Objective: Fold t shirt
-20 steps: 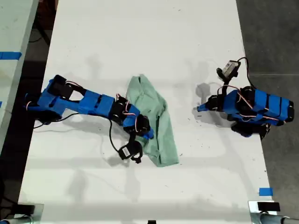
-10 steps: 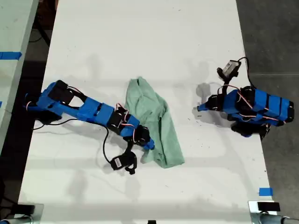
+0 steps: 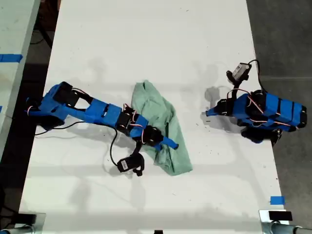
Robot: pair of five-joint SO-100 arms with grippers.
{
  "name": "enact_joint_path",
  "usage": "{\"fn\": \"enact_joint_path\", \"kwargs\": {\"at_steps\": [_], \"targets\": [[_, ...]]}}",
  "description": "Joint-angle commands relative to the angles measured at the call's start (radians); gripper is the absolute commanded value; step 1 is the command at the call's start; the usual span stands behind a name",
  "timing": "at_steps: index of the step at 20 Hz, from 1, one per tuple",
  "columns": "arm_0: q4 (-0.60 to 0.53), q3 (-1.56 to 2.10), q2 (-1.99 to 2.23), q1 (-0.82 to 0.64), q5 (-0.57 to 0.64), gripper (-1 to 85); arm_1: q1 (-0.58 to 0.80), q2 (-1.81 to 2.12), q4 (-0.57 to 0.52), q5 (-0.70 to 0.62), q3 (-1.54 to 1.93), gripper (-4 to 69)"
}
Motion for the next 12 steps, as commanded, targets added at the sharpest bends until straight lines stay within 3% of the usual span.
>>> {"fn": "enact_joint_path", "kwargs": {"at_steps": [1,7,12], "targets": [[0.02,-0.06,0.106,0.002,0.006,31.3,0.008,-0.003,0.005,-0.018,0.028,1.5],[0.103,-0.054,0.195,0.017,-0.163,29.6,0.005,-0.003,0.005,-0.018,0.028,1.5],[0.64,0.021,0.39,0.044,-0.391,28.9,0.006,-0.003,0.005,-0.02,0.028,1.5]]}}
